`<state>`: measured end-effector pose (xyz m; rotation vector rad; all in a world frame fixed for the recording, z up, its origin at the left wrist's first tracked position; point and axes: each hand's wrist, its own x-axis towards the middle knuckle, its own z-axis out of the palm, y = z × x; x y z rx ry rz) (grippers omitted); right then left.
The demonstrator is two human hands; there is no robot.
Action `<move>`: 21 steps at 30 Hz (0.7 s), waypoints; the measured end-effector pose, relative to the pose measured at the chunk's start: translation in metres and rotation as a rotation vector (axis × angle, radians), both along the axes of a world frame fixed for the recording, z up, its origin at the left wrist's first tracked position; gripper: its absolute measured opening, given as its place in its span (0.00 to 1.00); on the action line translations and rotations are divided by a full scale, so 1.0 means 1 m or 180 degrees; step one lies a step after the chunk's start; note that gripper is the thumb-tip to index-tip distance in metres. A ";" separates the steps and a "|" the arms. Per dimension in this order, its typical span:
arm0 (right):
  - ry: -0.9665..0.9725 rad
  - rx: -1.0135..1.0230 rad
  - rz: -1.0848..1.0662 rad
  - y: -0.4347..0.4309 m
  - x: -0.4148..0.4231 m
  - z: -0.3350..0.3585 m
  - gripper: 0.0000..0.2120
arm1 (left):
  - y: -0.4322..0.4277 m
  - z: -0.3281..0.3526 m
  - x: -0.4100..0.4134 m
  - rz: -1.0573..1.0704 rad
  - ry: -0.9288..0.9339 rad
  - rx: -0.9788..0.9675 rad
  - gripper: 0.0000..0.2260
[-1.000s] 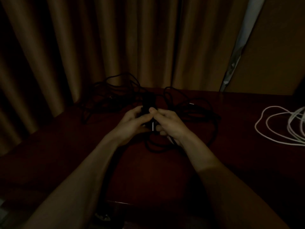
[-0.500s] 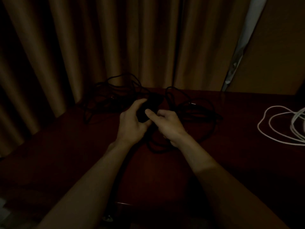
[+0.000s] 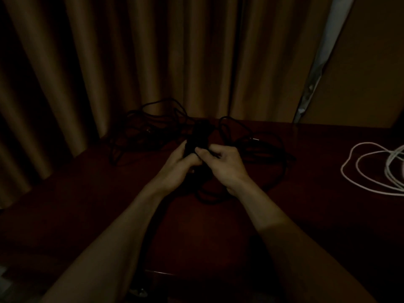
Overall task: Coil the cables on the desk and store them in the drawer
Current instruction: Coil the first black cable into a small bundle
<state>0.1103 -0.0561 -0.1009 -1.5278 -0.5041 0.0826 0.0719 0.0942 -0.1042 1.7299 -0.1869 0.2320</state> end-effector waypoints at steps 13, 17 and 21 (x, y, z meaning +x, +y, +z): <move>0.0689 -0.0215 0.0410 -0.001 0.003 0.004 0.23 | -0.001 -0.005 0.002 0.0577 -0.0410 0.0115 0.13; 0.0710 -0.0098 0.0394 0.006 -0.006 0.006 0.23 | -0.004 -0.013 0.002 0.1171 -0.0898 0.1134 0.25; 0.0734 0.0049 0.0171 0.012 -0.006 0.004 0.21 | -0.005 -0.012 0.000 0.1327 -0.0907 0.1204 0.25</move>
